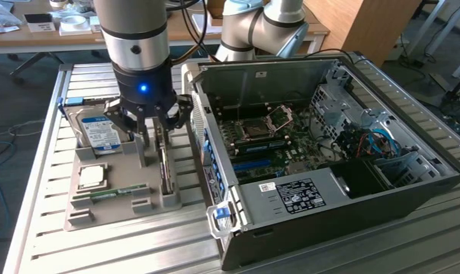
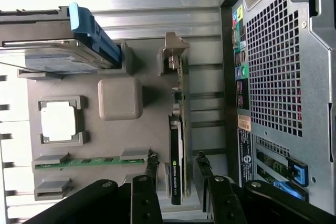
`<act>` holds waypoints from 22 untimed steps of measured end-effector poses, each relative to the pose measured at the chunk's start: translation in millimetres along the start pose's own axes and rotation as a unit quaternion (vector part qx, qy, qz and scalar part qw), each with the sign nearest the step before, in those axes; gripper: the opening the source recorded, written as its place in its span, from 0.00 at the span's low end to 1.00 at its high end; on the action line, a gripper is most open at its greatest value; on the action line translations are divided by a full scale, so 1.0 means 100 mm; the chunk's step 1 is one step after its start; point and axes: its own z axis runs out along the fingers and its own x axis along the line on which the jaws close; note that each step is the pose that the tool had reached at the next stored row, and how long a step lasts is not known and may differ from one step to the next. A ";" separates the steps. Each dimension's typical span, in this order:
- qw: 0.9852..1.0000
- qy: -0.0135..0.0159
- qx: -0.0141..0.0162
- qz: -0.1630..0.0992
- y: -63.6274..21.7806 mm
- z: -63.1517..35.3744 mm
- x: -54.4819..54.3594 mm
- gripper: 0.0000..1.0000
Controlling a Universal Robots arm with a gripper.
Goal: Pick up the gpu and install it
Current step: 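Pick up the gpu and move the gpu toward the slot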
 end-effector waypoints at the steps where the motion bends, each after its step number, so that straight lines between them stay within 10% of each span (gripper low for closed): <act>1: 1.000 0.000 0.000 0.000 0.000 0.001 -0.01 0.42; 22: 1.000 0.000 0.000 0.000 -0.003 0.122 -0.03 0.42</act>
